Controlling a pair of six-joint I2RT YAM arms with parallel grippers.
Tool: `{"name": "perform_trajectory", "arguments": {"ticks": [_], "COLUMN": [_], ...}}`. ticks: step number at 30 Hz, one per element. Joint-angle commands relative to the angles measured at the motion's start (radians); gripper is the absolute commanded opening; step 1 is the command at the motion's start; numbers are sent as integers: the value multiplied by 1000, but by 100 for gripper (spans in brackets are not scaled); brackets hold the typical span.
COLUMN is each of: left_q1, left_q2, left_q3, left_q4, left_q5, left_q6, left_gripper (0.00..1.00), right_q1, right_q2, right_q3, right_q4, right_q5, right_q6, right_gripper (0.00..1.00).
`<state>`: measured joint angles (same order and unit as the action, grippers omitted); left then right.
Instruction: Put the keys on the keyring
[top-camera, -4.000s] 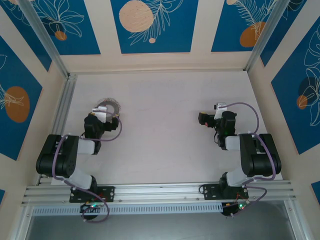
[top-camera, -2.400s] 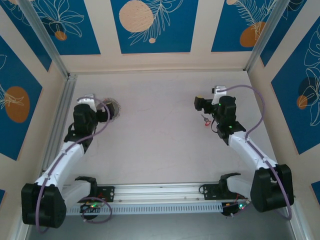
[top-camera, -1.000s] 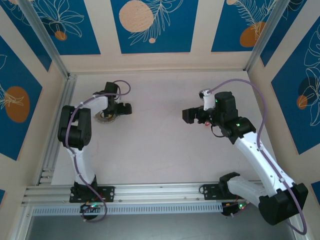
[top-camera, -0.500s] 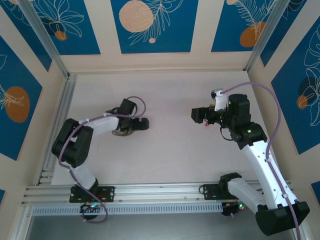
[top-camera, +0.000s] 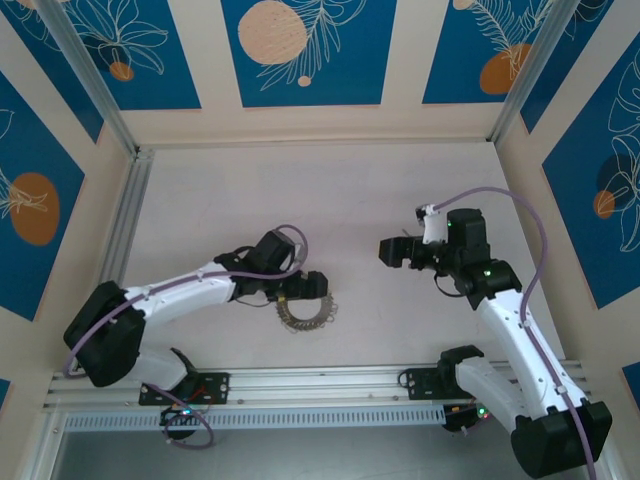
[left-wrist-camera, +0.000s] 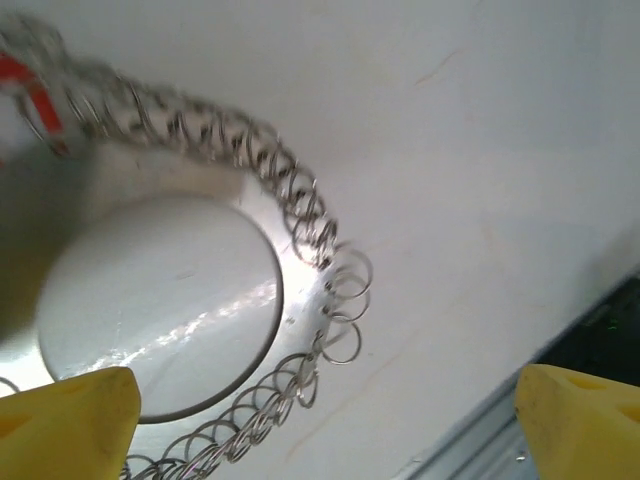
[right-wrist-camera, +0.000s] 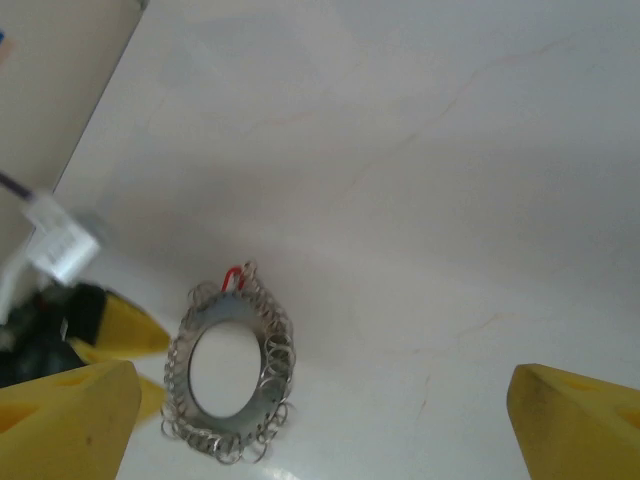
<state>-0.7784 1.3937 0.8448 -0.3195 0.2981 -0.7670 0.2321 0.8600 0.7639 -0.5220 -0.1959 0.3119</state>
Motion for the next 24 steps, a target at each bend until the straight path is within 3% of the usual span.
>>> {"name": "perform_trajectory", "arguments": {"ticks": [1,7,10,16,24], "left_q1": [45,62,63,63,63], "left_q2": [-31,-34,-35,-55,-103], "left_q3": [46,68,46,-8,-102], "left_q4": [-118,-108,-43,33,124], "left_q5": [-1,-80,-80,-91,-80], "left_q6": [68,220,251,262,218], "left_gripper": [89,67,61,55,56], "right_q1": [90,368,490,551,529], "right_q2": [-9,-31,-1,165,408], "right_q3": [-72,-191,-248,-297,-244], "right_q4": [28,41,71,283,449], "right_q5": [-53,53,121,91,38], "right_q6": [97,250,310,370,362], "right_gripper": [84,66,57,48,43]}}
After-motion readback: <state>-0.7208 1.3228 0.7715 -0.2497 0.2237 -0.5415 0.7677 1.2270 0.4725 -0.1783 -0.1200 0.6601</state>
